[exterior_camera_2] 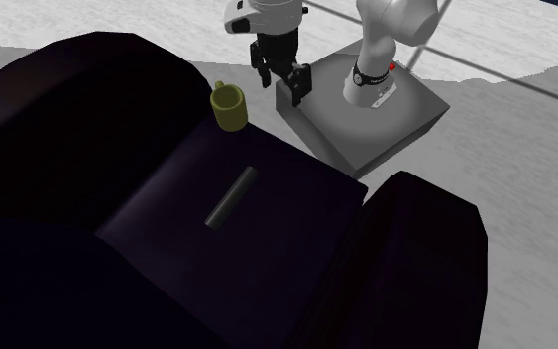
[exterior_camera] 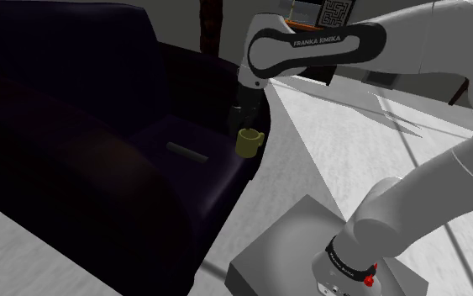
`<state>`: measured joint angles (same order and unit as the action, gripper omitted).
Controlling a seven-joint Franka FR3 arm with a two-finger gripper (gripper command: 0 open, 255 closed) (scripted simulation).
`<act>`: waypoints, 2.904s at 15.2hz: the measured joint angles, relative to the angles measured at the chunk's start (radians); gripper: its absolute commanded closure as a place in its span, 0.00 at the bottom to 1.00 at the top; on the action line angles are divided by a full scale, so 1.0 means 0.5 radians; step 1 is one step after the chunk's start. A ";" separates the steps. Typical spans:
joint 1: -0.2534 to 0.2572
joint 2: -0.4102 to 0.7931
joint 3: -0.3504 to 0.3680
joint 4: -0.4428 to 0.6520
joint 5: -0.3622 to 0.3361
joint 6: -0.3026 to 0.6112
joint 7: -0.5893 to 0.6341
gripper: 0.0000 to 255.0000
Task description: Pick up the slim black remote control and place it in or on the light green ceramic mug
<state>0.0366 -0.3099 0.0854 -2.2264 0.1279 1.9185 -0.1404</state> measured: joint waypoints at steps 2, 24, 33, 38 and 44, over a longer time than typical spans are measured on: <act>-0.001 0.157 0.003 0.079 -0.014 0.072 -0.023 0.00; 0.108 1.524 0.069 1.026 -0.191 0.447 -0.003 0.00; 0.113 1.557 0.069 1.008 -0.194 0.499 0.001 1.00; 0.112 1.552 0.068 1.010 -0.195 0.499 0.000 1.00; 0.112 1.548 0.069 1.013 -0.194 0.489 -0.001 1.00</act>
<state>0.0926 0.4640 0.1196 -1.7200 0.0310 2.1630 -0.1406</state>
